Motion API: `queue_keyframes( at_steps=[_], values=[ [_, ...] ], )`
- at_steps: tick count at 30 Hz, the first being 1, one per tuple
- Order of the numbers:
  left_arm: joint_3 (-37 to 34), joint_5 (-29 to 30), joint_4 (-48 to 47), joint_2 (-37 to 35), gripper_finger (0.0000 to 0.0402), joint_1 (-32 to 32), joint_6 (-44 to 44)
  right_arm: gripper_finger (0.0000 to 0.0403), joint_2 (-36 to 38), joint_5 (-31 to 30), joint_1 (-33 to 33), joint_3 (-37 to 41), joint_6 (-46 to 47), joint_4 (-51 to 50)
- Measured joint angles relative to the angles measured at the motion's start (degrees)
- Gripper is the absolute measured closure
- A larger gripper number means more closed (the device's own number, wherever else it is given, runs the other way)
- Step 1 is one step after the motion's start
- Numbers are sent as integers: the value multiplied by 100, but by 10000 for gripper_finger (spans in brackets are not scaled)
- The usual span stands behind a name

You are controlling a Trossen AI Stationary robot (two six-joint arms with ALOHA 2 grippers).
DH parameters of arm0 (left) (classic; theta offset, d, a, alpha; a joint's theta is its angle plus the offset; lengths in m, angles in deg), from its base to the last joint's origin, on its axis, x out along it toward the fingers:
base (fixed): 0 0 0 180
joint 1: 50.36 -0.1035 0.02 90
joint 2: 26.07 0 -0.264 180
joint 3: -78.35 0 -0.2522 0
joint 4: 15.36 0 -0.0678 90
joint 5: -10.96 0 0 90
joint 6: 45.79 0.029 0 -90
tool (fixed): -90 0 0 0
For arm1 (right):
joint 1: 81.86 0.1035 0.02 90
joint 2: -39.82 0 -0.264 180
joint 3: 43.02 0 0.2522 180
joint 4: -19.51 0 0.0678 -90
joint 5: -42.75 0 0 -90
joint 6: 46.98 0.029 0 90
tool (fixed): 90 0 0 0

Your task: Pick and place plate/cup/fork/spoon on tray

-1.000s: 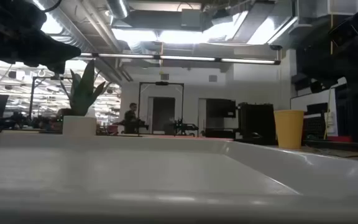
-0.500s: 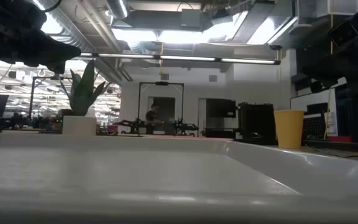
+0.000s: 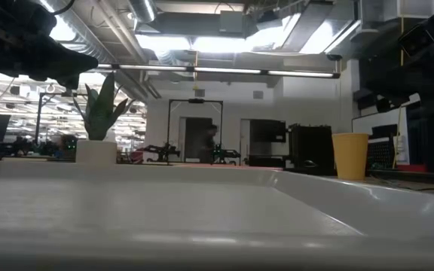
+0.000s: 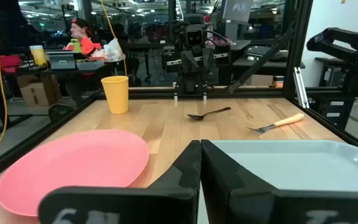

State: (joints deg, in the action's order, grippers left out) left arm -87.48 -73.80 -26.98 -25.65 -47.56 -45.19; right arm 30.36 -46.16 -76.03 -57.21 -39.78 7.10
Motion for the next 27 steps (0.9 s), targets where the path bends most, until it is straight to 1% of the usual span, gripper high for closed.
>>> queue_keyframes(
  at_steps=[6, 8, 10, 12, 15, 18, 20, 22, 24, 25, 27],
  values=[
    [1, 0, 54, 1, 401, -1, -50, 313, 1, 1, 1, -1, 2, 3],
    [-1, -100, 256, 1, 401, 1, -439, 313, -1, 3, 1, -1, 67, 70],
    [0, -194, 464, 1, 401, 1, -781, 313, -1, 39, 1, -1, 611, 236],
    [-1, -193, 897, 1, 401, 0, -1025, 313, -1, -22, 1, 1, 1105, 571],
    [1, -163, 1451, 1, 401, 1, -1376, 313, 1, -359, 1, 0, 1346, 1054],
    [0, 36, 2021, 0, 401, 1, -1363, 313, -1, -451, 1, -1, 1532, 1438],
    [-1, 380, 2440, 1, 401, 1, -1140, 313, -11, -453, 1, 1, 1535, 1832],
    [-1, 846, 2854, -3, 401, 0, -927, 313, -43, -451, 1, 1, 1155, 2626],
    [-1, 1297, 3032, 1, 401, -1, -769, 313, -116, -451, 1, 1, 467, 3755],
    [-1, 1435, 3103, 0, 401, -6, -681, 313, -186, -451, 1, -3, 66, 4342],
    [-1, 1498, 3120, 6, 401, -6, -595, 313, -393, -451, 1, -109, -843, 5195]
  ],
)
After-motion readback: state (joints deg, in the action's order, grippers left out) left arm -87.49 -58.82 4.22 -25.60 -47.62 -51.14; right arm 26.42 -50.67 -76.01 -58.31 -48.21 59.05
